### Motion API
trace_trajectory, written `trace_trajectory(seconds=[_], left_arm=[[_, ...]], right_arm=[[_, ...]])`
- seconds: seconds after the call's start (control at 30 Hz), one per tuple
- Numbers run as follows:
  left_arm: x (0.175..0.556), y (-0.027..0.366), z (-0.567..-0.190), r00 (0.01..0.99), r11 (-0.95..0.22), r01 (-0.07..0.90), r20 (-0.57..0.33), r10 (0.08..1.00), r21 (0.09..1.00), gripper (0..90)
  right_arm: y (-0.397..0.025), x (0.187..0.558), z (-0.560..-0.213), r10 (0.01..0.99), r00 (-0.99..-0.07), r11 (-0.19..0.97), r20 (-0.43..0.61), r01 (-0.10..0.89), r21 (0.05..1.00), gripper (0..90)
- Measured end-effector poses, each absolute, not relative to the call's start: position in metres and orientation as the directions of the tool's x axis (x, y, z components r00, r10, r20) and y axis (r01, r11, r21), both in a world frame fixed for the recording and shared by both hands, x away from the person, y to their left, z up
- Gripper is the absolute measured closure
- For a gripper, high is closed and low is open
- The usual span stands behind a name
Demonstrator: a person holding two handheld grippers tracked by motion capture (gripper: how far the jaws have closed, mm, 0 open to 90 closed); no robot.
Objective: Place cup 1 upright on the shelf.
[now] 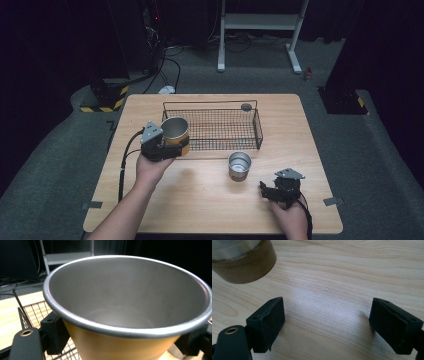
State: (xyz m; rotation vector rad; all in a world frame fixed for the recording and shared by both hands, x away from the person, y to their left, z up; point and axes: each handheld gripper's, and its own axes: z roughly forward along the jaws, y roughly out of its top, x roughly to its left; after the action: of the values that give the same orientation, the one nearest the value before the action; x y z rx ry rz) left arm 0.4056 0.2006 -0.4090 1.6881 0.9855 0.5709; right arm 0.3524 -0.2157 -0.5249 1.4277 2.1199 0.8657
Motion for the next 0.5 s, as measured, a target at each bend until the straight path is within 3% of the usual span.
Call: trace_trajectory(seconds=[0.5], left_arm=[[0.431,0.195,-0.403,0.526,-0.125,0.335,-0.076,0.847,0.934,16.4]], right_arm=[[-0.216,0.352,-0.525,0.929,-0.370,0.271,-0.014,0.654,0.706,12.9]])
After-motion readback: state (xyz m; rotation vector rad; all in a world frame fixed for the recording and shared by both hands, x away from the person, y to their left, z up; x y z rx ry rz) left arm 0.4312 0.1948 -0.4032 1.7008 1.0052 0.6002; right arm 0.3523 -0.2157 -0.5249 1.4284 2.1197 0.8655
